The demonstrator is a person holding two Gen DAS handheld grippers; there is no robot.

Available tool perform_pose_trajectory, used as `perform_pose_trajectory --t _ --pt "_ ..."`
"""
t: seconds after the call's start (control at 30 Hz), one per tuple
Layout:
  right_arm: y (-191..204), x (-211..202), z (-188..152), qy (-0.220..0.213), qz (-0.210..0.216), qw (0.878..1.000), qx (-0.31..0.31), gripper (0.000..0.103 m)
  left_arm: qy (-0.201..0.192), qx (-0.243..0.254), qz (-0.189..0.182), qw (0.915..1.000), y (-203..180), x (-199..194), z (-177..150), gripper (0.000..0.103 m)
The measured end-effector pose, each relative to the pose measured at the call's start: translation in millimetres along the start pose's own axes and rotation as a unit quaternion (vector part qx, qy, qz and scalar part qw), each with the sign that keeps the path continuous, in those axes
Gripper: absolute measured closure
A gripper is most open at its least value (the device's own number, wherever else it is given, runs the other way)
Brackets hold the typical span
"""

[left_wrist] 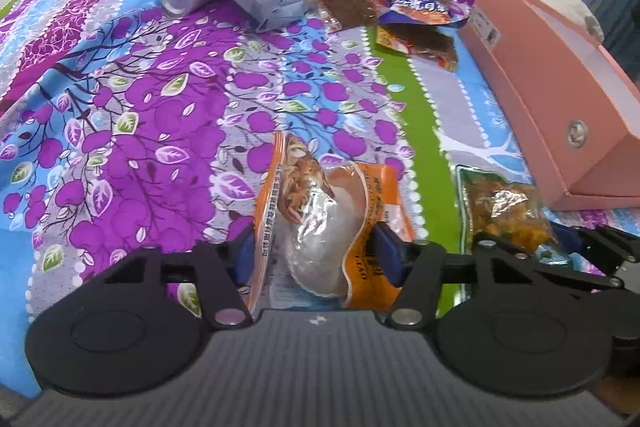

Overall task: Organize snacks
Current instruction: 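Carry both held packets over the open pink box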

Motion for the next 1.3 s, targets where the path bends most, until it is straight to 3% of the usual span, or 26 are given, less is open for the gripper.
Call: perform_pose_trajectory --t 0.27,0.67,0.93,1.3 --pt "-10 -13 8 -0.008 0.003 1.000 0.014 0.049 -0.010 0.004 -0.028 0.9996 -10 -10 11 0.054" --pt "-28 -31 25 -0.027 0.007 0.999 0.018 0.049 -0.033 0.004 -0.054 0.9980 -27 -34 44 0.055" --pt "-42 -57 54 -0.059 0.027 0.997 0.037 0.050 -0.054 0.031 -0.061 0.9962 -44 -53 73 0.055" --pt "-70 -81 101 -0.111 0.004 0.993 0.045 0.050 -0.078 0.041 -0.092 0.9919 -69 -72 107 0.055"
Point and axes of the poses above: each gripper's, at about its wrist camera, not at the fingertips, and x roughly the way its jaws point, y to its left, z to its top, the point moved 2 cm from there along x, roughly the way its jaws point, and after that the axes turned 14 degrees about -z, right-handed, at the moved point
